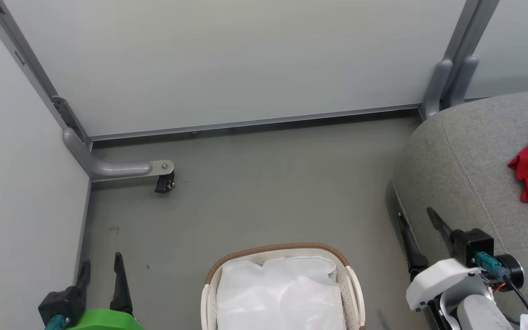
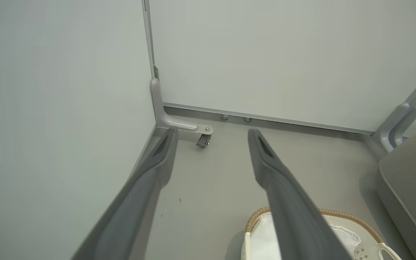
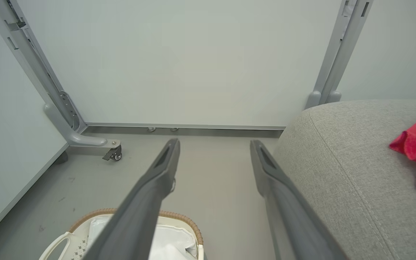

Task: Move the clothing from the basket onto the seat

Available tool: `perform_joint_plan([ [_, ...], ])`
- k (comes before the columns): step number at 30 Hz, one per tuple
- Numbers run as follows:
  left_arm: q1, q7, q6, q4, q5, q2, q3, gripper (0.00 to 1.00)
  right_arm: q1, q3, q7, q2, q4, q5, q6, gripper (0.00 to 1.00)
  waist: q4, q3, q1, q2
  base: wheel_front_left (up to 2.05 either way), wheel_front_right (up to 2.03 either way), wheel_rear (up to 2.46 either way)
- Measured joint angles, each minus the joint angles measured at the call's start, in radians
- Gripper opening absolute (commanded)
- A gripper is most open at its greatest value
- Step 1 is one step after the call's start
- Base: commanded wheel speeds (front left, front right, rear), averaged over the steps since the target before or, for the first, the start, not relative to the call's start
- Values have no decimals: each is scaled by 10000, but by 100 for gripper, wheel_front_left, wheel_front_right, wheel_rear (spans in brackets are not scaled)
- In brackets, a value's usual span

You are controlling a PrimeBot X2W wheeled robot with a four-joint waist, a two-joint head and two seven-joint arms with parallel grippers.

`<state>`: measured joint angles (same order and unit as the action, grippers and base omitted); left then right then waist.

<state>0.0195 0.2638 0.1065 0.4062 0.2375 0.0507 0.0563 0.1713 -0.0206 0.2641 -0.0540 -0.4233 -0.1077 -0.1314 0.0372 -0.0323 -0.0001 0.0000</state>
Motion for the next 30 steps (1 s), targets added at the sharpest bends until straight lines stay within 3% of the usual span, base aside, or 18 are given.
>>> perform_joint_plan([
  [5,-65,-113,0,433,109,-77,13,0,-203,15,-100,121,-399,-88,0,0,-8,10,0,0,0,0,0],
  [30,-2,-1223,50,-151,4257,-81,146,0,-343,408,-1210,119,228,-4667,2,0,-80,65,0,0,0,0,0],
])
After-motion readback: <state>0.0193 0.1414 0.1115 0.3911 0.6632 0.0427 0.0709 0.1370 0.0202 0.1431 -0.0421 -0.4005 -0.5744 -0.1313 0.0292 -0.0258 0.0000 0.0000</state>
